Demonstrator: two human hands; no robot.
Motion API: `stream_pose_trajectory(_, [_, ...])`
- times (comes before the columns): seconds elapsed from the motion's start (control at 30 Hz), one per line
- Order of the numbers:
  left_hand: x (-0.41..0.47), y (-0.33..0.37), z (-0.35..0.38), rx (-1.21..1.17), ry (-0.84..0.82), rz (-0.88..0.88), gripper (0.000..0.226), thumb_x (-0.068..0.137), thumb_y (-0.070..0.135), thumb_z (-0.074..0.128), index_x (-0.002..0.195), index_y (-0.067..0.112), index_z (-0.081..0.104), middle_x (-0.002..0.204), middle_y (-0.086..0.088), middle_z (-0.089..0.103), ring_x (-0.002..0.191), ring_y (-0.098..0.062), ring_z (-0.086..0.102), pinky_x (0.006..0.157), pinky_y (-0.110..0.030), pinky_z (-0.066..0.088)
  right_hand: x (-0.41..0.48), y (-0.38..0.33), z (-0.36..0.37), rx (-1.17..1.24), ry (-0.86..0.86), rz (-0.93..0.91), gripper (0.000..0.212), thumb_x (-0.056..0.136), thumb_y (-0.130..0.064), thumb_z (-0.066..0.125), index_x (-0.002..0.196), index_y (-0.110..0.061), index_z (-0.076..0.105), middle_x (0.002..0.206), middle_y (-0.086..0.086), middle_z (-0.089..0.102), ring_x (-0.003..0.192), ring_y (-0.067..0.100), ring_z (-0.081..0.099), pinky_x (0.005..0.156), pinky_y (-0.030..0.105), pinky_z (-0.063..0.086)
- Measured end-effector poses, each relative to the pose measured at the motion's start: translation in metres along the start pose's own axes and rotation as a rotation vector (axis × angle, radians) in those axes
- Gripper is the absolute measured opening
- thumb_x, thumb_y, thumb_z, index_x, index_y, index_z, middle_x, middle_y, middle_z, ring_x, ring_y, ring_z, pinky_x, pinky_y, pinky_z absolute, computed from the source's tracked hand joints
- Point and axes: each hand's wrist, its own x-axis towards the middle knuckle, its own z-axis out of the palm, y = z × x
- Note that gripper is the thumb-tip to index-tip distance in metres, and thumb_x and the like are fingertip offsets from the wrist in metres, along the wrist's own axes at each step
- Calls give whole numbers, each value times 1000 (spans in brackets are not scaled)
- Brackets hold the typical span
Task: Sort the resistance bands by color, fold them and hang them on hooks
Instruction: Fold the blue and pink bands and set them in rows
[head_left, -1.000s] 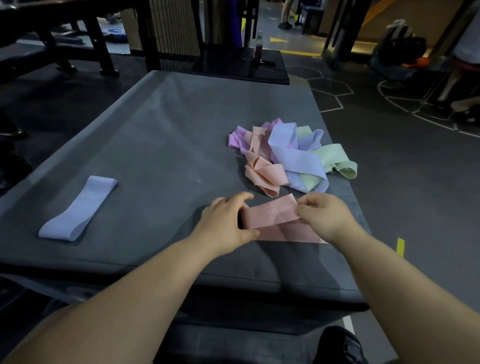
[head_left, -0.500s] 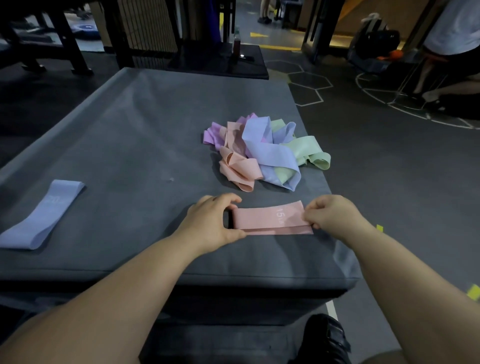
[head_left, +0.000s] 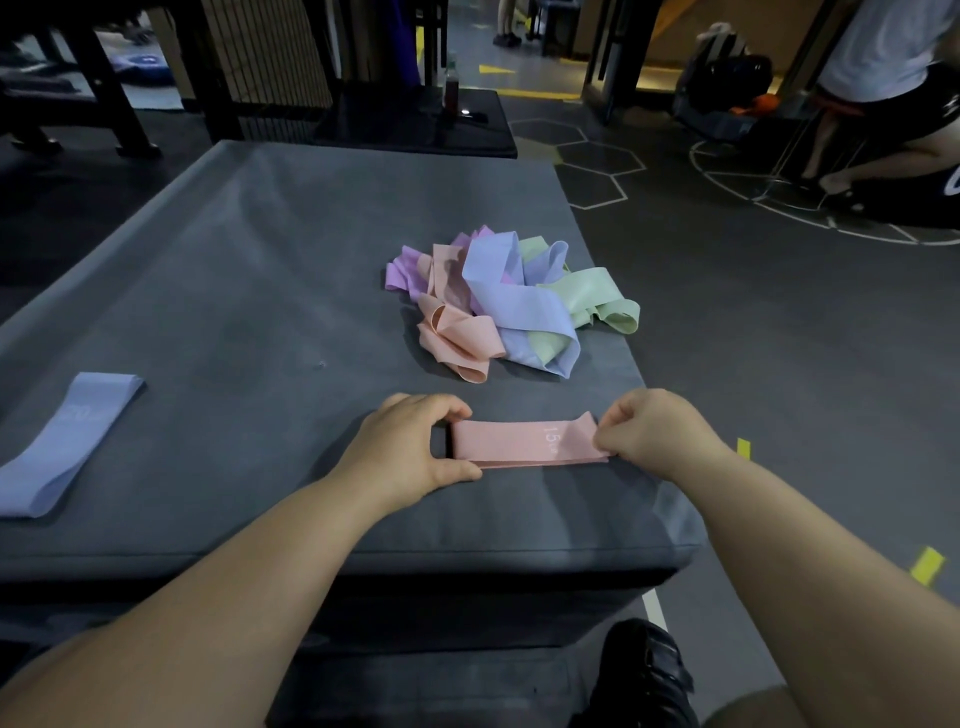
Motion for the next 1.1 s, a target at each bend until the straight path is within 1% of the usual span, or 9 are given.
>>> stream_pose_trajectory(0.23, [2,-1,3,13,10,12,55,64,47,85,112,35,60,111,19,61,109,-9,46,95,-30,42,-1,1,-1,-58,20,-16,5,78,-22,66,80,-26,69,76,-10,62,78,17,58,70,28,49])
stream_pose_trajectory(0.43, [3,-1,3,41,4,4,46,65,49,83,102,32,63,105,19,56,101,-7,43,90,-26,38,-3,-1,1,-61,20,23,16,76,-21,66,88,-14,75,88,7,73,88,27,66,76,35,55])
stream_pose_trajectory(0.57, [6,-1,4,21,29,-2,20,87,44,65,98,28,68,103,14,59,102,-12,47,91,-30,40,-3,-4,3,-56,6,39,21,76,-18,64,90,-7,75,95,13,72,94,32,66,72,35,55])
stream_pose_trajectory(0.7, [7,1,4,53,33,-23,9,91,29,63,98,28,68,105,11,60,106,-16,49,94,-34,42,-4,-5,1,2,14,43,10,78,-15,64,84,-16,73,86,1,70,88,25,64,76,32,53])
stream_pose_trajectory(0.8, [7,4,5,34,49,-63,13,87,27,66,100,29,66,101,14,59,103,-14,51,91,-32,44,-3,-4,2,43,22,6,10,80,-16,62,78,-26,64,80,-8,62,83,19,59,72,29,50])
stream_pose_trajectory(0.9, [7,7,3,6,48,-124,29,85,27,68,113,30,62,100,15,59,98,-13,53,86,-29,45,1,-2,3,142,42,-8,12,80,-17,61,77,-28,59,81,-9,59,80,20,58,73,30,50])
stream_pose_trajectory(1.0, [8,8,0,8,6,-160,37,86,27,67,122,30,61,96,15,56,93,-12,55,84,-28,45,4,-4,3,320,50,13,12,79,-12,59,76,-23,60,80,0,63,69,24,61,79,42,58])
stream_pose_trajectory(1.07, [8,11,-2,4,-41,-174,29,86,25,65,113,35,65,92,15,56,90,-13,57,82,-28,47,5,-7,4,440,41,31,13,81,-7,57,80,-19,60,83,3,63,69,24,62,80,44,59])
stream_pose_trajectory(1.1, [8,12,-4,-6,-61,-181,21,85,24,63,100,39,67,91,14,58,89,-13,59,79,-28,47,6,-9,5,493,31,37,14,83,-5,55,82,-18,60,85,4,62,68,23,62,78,43,60])
